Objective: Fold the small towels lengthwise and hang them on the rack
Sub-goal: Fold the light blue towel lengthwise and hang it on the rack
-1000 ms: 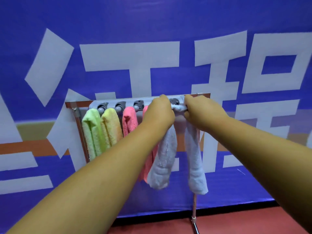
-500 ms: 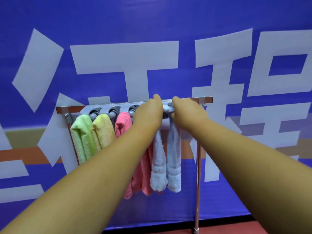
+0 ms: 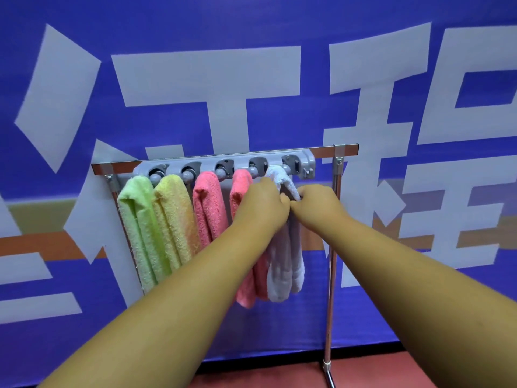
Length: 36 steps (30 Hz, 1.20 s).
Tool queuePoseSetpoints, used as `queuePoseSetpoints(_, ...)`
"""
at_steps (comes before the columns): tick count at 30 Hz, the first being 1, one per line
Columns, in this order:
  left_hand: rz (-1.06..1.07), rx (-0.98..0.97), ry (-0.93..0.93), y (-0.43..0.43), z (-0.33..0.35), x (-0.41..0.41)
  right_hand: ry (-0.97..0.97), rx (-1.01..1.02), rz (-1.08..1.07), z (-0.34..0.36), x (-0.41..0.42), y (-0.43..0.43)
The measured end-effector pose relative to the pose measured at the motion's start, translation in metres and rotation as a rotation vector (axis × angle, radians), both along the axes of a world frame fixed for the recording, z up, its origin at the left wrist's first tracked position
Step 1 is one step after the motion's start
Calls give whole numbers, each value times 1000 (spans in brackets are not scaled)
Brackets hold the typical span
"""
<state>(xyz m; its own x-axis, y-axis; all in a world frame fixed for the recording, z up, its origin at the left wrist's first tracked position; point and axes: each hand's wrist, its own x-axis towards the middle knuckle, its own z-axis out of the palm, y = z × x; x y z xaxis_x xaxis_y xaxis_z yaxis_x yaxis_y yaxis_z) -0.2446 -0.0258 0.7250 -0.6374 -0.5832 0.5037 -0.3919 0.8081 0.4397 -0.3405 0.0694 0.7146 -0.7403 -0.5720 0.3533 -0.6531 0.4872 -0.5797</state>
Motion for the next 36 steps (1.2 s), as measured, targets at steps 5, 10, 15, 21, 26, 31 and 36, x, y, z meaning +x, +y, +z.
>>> queuePoseSetpoints(5,-84,161,-92,-2,-47,0,-120,-70,0,-30,0,6)
queuePoseSetpoints(10,-42,242,-151,0,-92,4,-272,-120,9,-67,-4,11)
queuePoseSetpoints(15,-44,310,-191,1,-131,3,-289,-167,-4,-99,-6,11)
queuePoseSetpoints(21,-117,263,-222,9,-160,-4,-280,-131,45,-123,-9,10)
queuePoseSetpoints(26,-27,216,-194,7,-179,-6,-234,-15,-41,-143,-23,14)
queuePoseSetpoints(31,6,209,-182,-7,-190,-7,-253,7,-20,-156,-23,16)
queuePoseSetpoints(36,-16,237,-178,-7,-194,-10,-286,21,60,-165,-14,13)
